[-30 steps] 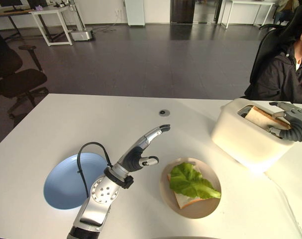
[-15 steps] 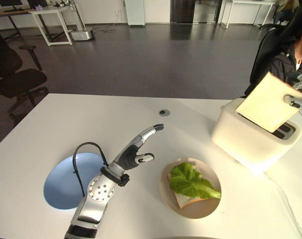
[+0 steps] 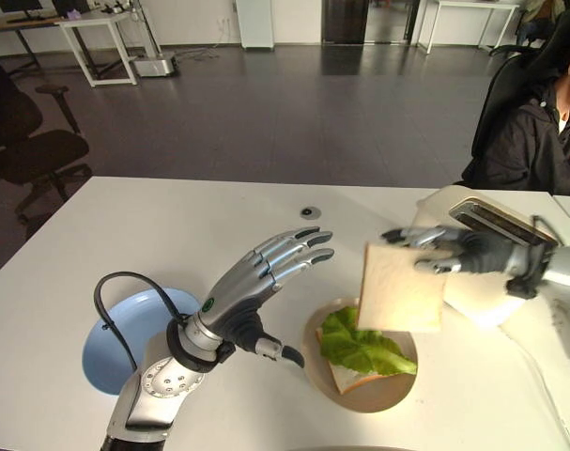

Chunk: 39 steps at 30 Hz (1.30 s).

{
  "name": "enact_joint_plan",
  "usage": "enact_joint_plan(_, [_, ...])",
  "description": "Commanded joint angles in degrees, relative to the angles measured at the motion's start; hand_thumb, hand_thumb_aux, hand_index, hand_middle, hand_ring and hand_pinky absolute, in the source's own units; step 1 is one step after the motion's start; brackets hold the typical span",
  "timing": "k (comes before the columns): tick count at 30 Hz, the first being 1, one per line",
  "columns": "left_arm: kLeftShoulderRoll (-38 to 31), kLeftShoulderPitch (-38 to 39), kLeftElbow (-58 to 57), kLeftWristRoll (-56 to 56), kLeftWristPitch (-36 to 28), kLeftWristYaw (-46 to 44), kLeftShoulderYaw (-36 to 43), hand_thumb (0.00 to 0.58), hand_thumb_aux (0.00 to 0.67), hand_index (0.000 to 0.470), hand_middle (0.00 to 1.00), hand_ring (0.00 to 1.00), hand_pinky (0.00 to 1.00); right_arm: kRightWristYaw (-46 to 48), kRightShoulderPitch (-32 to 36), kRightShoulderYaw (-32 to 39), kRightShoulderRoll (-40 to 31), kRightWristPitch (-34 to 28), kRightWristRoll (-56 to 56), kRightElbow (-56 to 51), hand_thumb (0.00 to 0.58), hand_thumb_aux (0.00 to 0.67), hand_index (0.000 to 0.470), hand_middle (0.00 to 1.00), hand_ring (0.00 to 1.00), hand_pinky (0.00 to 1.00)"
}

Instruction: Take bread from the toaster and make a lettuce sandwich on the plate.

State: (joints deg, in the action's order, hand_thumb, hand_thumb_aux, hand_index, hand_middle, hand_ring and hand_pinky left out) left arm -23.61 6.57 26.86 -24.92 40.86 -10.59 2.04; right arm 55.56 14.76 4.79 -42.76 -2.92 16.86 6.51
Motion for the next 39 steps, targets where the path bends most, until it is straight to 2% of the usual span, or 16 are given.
enact_joint_plan(1, [0.4, 0.9, 0.4, -7.1, 1.8, 0.0, 2.7, 0.0, 0.0, 0.0, 0.0, 0.0, 0.0, 1.2, -0.6, 4.5, 2.1, 1.3, -3.7, -1.7, 0.58, 0.67, 0.47, 0.0, 0.0, 0.0])
enact_joint_plan(7, [-0.9, 1.8, -6.3, -22.9, 5.4, 1.7, 10.4, 0.0, 0.0, 0.0, 0.0, 0.0, 0.0, 0.9, -1.0, 11.6, 4.7, 5.9, -12.5, -7.3, 0.58, 0.67, 0.47, 0.0, 0.0, 0.0])
enact_joint_plan(13, [-4.1, 1.7, -10.6, -36.0, 5.5, 4.0, 15.7, 0.0, 0.0, 0.0, 0.0, 0.0, 0.0, -1.0, 0.4, 12.3, 6.1, 9.3, -16.8, -12.1, 0.58, 0.67, 0.47, 0.0, 0.0, 0.0])
enact_joint_plan(19, [-6.9, 0.7, -14.6, -43.7, 2.6, 4.5, 20.3, 0.0, 0.0, 0.0, 0.0, 0.0, 0.0, -2.0, 0.2, 13.0, 7.4, 11.1, -19.1, -13.9, 0.58, 0.67, 0.47, 0.0, 0.0, 0.0])
enact_joint_plan(21, [-7.8, 0.1, -18.1, -44.8, 0.9, 3.6, 21.7, 0.0, 0.0, 0.0, 0.0, 0.0, 0.0, -2.4, 0.1, 12.8, 7.6, 11.3, -19.0, -13.5, 0.565, 0.562, 0.394, 0.0, 0.0, 0.0])
enact_joint_plan(22, [-8.0, -0.1, -19.6, -44.3, 0.1, 3.0, 22.3, 0.0, 0.0, 0.0, 0.0, 0.0, 0.0, -2.8, -0.1, 12.4, 7.8, 11.5, -18.9, -12.9, 0.509, 0.436, 0.306, 0.0, 0.0, 0.0])
enact_joint_plan(23, [-8.2, -0.4, -20.7, -43.5, -0.6, 2.5, 22.8, 0.0, 0.0, 0.0, 0.0, 0.0, 0.0, -3.5, -0.4, 11.8, 8.0, 11.7, -18.7, -12.0, 0.258, 0.171, 0.12, 0.0, 0.0, 0.0])
enact_joint_plan(24, [-8.2, -0.6, -21.6, -42.1, -1.1, 2.1, 23.2, 0.0, 0.0, 0.0, 0.0, 0.0, 0.0, -4.4, -0.8, 10.9, 8.3, 12.2, -18.2, -10.8, 0.0, 0.0, 0.0, 0.0, 0.0, 0.0])
enact_joint_plan(29, [-8.8, -0.8, -21.9, -32.3, -2.3, -1.1, 24.7, 0.0, 0.0, 0.0, 0.0, 0.0, 0.0, -17.6, 1.5, -1.3, 12.4, 15.3, -15.0, -2.5, 0.0, 0.0, 0.0, 0.0, 0.0, 0.0])
enact_joint_plan(31, [-9.3, -1.0, -21.7, -29.9, -2.5, -1.9, 25.2, 0.0, 0.0, 0.0, 0.0, 0.0, 0.0, -19.9, 1.9, -6.0, 12.2, 15.4, -12.2, 2.0, 0.0, 0.0, 0.0, 0.0, 0.0, 0.0])
enact_joint_plan(36, [-9.1, -3.5, -22.1, -27.3, -3.5, -0.5, 24.4, 0.0, 0.0, 0.0, 0.0, 0.0, 0.0, -13.7, -3.2, -12.4, 4.3, 9.9, -5.3, 7.7, 0.0, 0.0, 0.0, 0.0, 0.0, 0.0])
enact_joint_plan(38, [-8.3, -4.3, -19.5, -24.7, -3.7, 1.7, 21.9, 0.0, 0.0, 0.0, 0.0, 0.0, 0.0, -9.2, -7.4, -13.3, 0.5, 11.2, -4.7, 8.6, 0.0, 0.0, 0.0, 0.0, 0.0, 0.0])
enact_joint_plan(39, [-8.1, -4.5, -17.6, -22.7, -3.5, 2.8, 20.2, 0.0, 0.0, 0.0, 0.0, 0.0, 0.0, -6.7, -10.0, -13.5, -1.6, 14.0, -5.5, 8.8, 0.0, 0.0, 0.0, 0.15, 0.15, 0.15])
